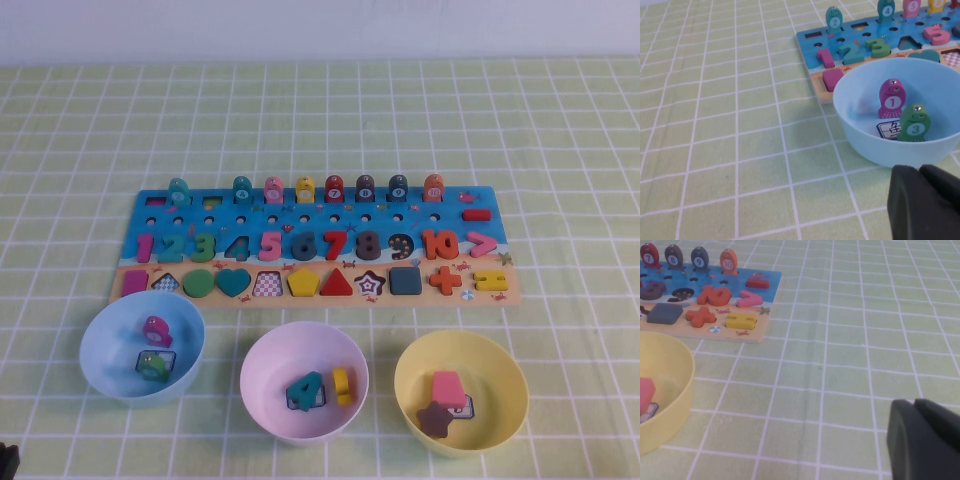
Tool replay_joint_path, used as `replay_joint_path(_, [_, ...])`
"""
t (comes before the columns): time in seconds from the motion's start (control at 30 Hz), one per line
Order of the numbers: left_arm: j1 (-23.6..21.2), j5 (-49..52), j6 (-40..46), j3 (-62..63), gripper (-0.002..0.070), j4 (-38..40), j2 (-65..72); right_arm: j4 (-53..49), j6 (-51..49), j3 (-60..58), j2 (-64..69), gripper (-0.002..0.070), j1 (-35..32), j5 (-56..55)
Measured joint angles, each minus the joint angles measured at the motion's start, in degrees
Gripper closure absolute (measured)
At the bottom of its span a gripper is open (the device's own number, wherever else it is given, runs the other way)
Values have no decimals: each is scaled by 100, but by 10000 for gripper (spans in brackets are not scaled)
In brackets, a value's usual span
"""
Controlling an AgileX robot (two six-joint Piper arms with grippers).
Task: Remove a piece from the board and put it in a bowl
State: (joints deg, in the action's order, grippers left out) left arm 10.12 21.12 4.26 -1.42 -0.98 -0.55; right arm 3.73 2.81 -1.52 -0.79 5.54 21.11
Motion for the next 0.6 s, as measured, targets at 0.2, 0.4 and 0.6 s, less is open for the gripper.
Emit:
replay_joint_path(0.2, [0, 0, 0, 0, 678, 0, 0, 0, 0, 0, 0, 694, 0, 0])
replay_joint_path(0.4, [0, 0, 0, 0, 678, 0, 0, 713, -12, 0, 0, 694, 0, -120])
replay_joint_path(0.6, [0, 0, 12, 0, 678, 0, 0, 4662, -122, 0, 0, 694, 0, -646])
